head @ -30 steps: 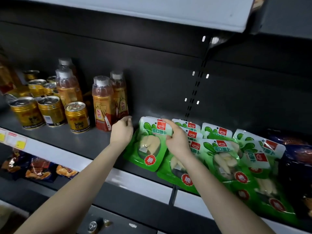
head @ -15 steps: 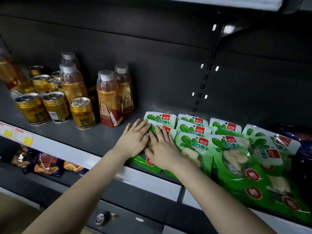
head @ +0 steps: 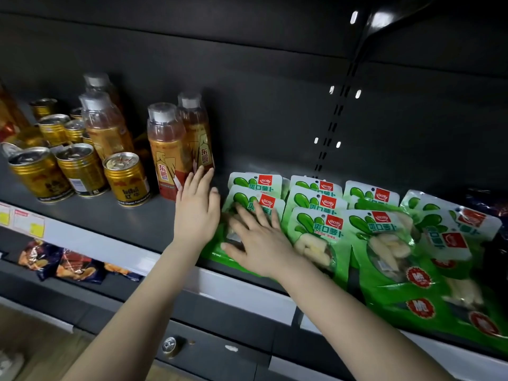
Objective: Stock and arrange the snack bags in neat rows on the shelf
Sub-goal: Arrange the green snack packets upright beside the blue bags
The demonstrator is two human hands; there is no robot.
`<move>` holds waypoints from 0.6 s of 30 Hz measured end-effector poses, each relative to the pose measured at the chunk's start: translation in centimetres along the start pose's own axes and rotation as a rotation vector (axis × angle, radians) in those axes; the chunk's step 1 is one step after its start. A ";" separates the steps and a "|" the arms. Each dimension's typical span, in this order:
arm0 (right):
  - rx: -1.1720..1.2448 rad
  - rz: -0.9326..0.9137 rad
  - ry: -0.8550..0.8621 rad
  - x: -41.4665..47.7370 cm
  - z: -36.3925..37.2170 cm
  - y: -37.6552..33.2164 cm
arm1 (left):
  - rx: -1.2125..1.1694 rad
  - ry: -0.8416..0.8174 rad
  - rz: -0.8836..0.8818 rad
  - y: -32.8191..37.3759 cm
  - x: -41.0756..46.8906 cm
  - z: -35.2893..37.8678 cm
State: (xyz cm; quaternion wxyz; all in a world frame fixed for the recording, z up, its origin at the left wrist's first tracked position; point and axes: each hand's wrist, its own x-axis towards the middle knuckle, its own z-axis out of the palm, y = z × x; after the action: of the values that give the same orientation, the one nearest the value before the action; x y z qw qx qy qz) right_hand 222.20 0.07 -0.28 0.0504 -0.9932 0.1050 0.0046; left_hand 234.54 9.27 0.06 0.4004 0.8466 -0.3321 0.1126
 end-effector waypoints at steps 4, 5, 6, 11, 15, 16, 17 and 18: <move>0.010 -0.032 0.006 0.2 0.4 0.2 | -0.107 -0.045 -0.060 0.5 -0.2 -0.2; 0.013 -0.039 0.013 0.2 0.4 0.2 | -0.138 -0.098 -0.086 0.8 -0.4 -0.1; 0.016 -0.046 0.020 0.3 0.4 0.2 | -0.161 -0.167 -0.100 1.1 -0.4 -0.1; 0.062 -0.064 0.053 0.1 0.1 0.1 | -0.282 -0.422 -0.238 2.4 2.2 0.5; 0.051 -0.031 0.088 -0.1 -0.2 0.1 | -0.479 -0.420 -0.379 3.3 5.1 1.0; 0.043 -0.016 0.091 -0.1 -0.2 0.2 | -0.544 -0.428 -0.419 3.3 5.6 1.3; 0.036 -0.005 0.086 -0.1 -0.2 0.2 | -0.608 -0.443 -0.464 2.9 6.1 1.7; 0.033 0.002 0.076 -0.1 -0.1 0.3 | -0.665 -0.461 -0.490 2.5 6.4 2.2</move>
State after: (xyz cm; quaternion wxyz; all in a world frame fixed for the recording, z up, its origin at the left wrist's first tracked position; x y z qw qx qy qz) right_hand 222.03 -0.20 -0.19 0.0627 -0.9916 0.1079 -0.0348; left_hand 237.58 3.40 3.09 0.5802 0.7289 -0.2208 -0.2886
